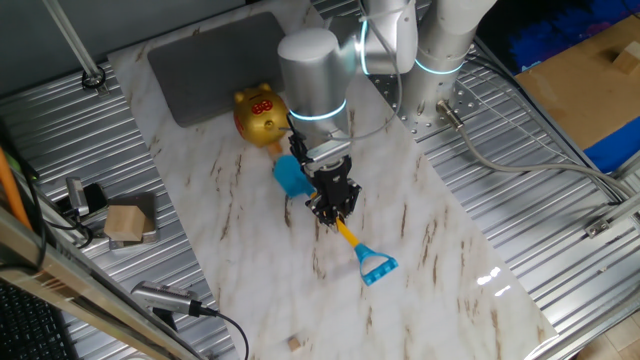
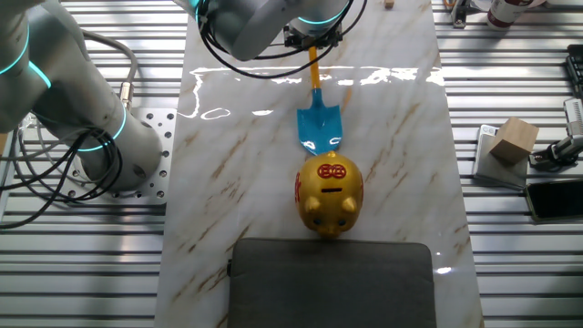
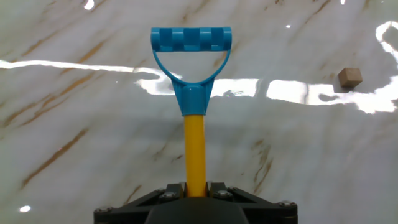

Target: Use a shovel to scoop up an object

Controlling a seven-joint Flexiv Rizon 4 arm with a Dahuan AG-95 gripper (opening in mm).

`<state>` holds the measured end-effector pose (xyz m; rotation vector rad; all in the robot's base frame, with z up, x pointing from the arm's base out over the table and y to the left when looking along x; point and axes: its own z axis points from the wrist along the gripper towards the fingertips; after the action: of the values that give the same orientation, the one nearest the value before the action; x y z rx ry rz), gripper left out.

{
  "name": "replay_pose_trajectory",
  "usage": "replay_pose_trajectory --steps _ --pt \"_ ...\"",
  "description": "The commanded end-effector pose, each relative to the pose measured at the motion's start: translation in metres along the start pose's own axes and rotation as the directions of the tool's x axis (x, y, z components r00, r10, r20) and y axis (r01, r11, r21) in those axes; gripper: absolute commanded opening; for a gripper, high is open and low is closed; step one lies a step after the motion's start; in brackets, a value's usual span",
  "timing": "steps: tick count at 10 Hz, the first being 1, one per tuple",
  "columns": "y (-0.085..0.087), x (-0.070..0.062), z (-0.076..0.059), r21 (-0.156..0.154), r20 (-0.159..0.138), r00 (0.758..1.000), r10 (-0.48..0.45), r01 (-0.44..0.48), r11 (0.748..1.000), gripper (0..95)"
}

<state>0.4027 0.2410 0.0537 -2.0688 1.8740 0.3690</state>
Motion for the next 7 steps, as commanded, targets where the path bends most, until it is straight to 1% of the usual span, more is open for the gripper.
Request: replay_pose_trajectory --steps 1,7 --pt "0.0013 0.0033 -0.0027 0.0 -0.01 1.0 -0.004 0.004 1.0 0.0" --pt "0.002 0.0066 -0.0028 -0.002 -0.02 1.0 -0.02 0.02 1.0 0.0"
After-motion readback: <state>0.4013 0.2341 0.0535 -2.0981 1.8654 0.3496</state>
